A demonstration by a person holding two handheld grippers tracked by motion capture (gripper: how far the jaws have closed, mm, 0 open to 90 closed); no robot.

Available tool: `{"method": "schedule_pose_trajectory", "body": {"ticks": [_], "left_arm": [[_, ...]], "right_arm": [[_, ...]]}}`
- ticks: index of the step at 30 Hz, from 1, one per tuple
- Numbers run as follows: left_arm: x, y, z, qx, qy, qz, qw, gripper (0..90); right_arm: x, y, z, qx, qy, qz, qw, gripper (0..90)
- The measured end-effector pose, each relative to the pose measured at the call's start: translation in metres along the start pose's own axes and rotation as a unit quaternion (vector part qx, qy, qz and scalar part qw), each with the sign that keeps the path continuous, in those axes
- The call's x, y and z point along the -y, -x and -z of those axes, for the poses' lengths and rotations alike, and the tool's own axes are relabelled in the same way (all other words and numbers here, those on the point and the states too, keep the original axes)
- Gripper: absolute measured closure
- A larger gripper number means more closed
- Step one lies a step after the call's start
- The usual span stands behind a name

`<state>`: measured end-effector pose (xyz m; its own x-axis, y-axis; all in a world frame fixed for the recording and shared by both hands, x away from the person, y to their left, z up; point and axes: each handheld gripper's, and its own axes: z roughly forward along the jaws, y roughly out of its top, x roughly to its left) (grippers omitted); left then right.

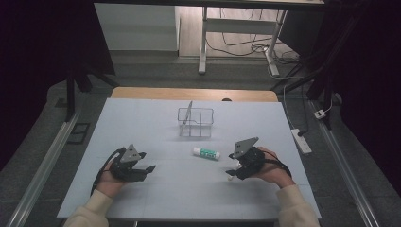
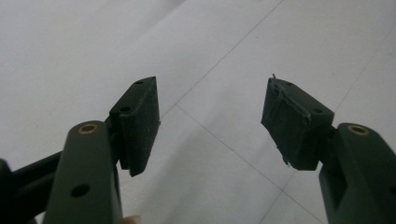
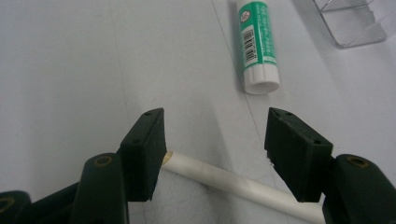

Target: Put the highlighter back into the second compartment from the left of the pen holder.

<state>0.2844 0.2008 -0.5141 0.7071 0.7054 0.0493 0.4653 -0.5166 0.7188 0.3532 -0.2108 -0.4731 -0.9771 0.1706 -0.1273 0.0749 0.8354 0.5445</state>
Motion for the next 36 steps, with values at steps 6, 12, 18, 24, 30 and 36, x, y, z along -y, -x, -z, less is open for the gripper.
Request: {"method": "schedule_pose_trajectory", "body": {"ticks": [6,12,18,24,30,36], "left_arm": [[0.000,0.000,0.000,0.000,0.001,0.001,1.0000,36.8],[0.000,0.000,0.000,0.000,0.000,0.001,1.0000,36.8],[0.000,0.000,0.000,0.000,-0.001,0.000,1.0000,36.8],[0.000,0.001,0.000,-0.001,-0.002,-0.001,1.0000,36.8],[0.000,0.000,0.000,-0.002,-0.002,0.000,1.0000,36.8],[0.000,0.000,-0.001,-0.002,-0.004,0.000,1.0000,36.8]], "right_arm": [[0.003,0.000,-0.002,-0.013,-0.019,0.019,0.9996,37.4],[0.006,0.000,-0.005,-0.021,-0.039,0.034,0.9985,36.3],[0.009,0.001,-0.010,-0.033,-0.061,0.053,0.9962,35.4],[0.012,0.003,-0.017,-0.035,-0.088,0.063,0.9934,34.3],[0.014,0.010,-0.022,-0.036,-0.103,0.071,0.9915,37.4],[0.015,0.016,-0.023,-0.057,-0.101,0.063,0.9912,48.7]]}}
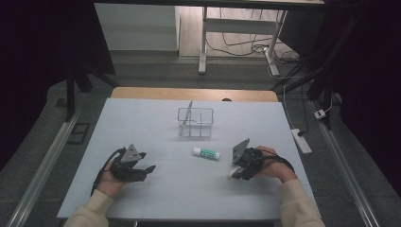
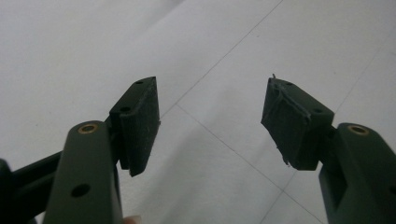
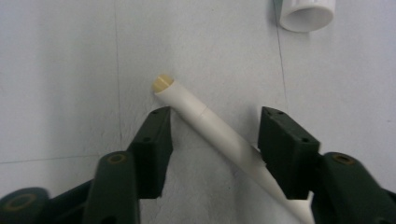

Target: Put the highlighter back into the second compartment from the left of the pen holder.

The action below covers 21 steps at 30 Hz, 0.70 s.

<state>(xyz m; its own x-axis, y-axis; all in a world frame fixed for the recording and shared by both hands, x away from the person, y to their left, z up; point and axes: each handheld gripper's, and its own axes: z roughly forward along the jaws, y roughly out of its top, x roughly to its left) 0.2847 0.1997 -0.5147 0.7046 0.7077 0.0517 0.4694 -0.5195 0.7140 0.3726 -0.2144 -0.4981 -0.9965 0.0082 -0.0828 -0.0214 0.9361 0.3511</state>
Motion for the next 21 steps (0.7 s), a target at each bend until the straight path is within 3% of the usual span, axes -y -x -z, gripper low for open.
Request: {"method": "schedule_pose_trajectory", "body": {"ticks": [5,10,17,21], "left_arm": [[-0.0001,0.0003,0.0001,0.000,0.000,-0.001,1.0000,36.8],[0.0002,-0.0003,0.0009,0.000,0.001,0.000,1.0000,36.8],[0.0005,-0.0008,0.0022,-0.001,0.004,0.001,1.0000,36.8],[0.0006,-0.0014,0.0030,-0.002,0.006,0.002,1.0000,36.9]], "right_arm": [[-0.0004,-0.0009,0.0013,0.004,-0.003,0.006,1.0000,65.5],[-0.0013,-0.0012,0.0012,-0.017,-0.006,0.002,0.9998,77.4],[-0.0026,-0.0024,0.0019,-0.008,-0.009,-0.010,0.9999,78.0],[-0.0026,0.0002,0.0083,0.007,0.011,-0.025,0.9996,78.1]]}}
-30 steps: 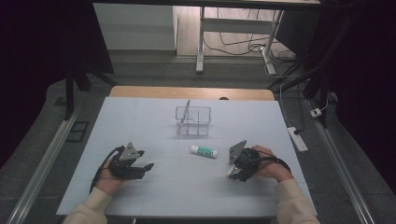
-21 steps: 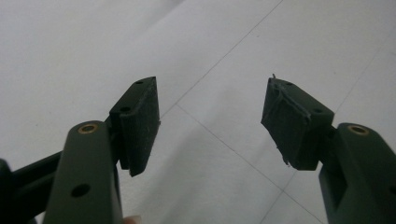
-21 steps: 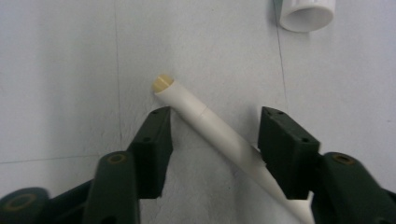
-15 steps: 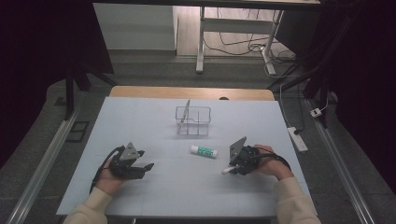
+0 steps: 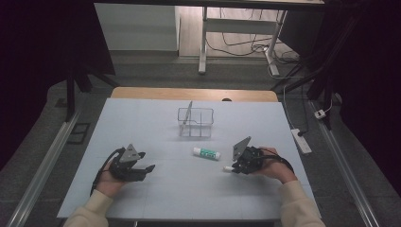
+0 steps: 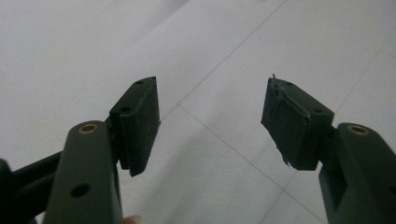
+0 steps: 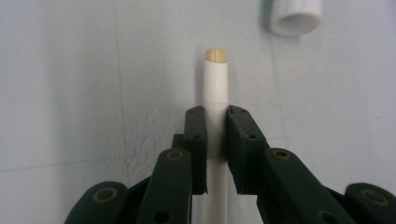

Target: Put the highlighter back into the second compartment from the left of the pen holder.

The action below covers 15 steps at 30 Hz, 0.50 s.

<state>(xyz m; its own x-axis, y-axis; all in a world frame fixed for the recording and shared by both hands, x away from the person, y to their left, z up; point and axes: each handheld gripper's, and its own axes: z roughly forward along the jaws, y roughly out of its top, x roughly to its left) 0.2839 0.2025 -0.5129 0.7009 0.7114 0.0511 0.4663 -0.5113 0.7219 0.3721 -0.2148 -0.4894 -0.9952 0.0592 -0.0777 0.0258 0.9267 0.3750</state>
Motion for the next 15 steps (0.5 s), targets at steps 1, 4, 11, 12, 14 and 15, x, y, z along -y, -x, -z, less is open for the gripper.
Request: {"method": "schedule_pose_trajectory", "body": {"ticks": [1,4,11,12,14,15], "left_arm": [[0.000,0.000,0.000,0.000,0.000,0.000,1.0000,36.9],[0.000,0.000,0.001,-0.001,0.001,0.000,1.0000,36.9],[0.000,0.000,0.003,-0.005,0.009,0.001,0.9999,37.1],[-0.001,-0.001,0.004,-0.005,0.011,0.002,0.9999,37.1],[0.000,-0.001,0.004,-0.006,0.012,0.005,0.9999,37.2],[0.000,-0.002,0.005,-0.005,0.012,0.006,0.9999,37.2]], "right_arm": [[0.000,0.001,0.003,0.004,0.006,-0.003,1.0000,78.1],[0.001,0.002,0.011,0.017,0.026,-0.014,0.9994,78.1],[0.000,0.003,0.028,0.035,0.062,-0.043,0.9965,78.1],[0.000,0.003,0.030,0.037,0.073,-0.047,0.9955,78.1],[-0.001,0.003,0.034,0.045,0.086,-0.052,0.9939,78.1],[-0.001,0.003,0.036,0.048,0.093,-0.058,0.9928,78.1]]}}
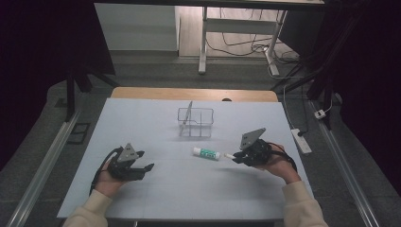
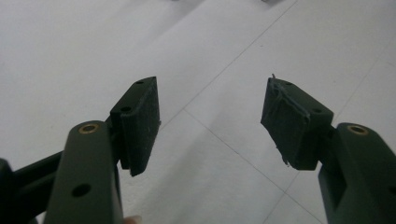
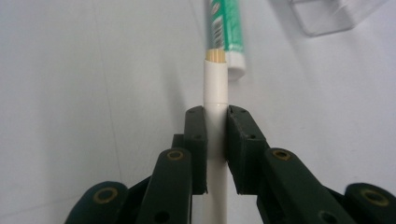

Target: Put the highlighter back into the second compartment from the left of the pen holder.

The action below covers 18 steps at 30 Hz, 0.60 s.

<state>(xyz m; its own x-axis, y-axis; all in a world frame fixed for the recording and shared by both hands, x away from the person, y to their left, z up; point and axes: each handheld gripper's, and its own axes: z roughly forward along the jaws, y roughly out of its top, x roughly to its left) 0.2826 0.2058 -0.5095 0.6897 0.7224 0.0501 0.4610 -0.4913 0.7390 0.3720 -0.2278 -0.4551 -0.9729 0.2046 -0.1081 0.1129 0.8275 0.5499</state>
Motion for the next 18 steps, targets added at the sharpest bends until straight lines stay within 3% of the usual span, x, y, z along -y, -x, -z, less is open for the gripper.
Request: {"method": "schedule_pose_trajectory", "body": {"ticks": [8,18], "left_arm": [[0.000,0.000,0.000,0.001,0.001,0.000,1.0000,37.2],[0.000,0.000,0.001,0.000,0.004,0.002,1.0000,37.1]], "right_arm": [[-0.007,0.002,0.015,0.020,0.072,-0.043,0.9963,78.1],[-0.015,0.002,0.028,0.049,0.147,-0.095,0.9834,78.1]]}}
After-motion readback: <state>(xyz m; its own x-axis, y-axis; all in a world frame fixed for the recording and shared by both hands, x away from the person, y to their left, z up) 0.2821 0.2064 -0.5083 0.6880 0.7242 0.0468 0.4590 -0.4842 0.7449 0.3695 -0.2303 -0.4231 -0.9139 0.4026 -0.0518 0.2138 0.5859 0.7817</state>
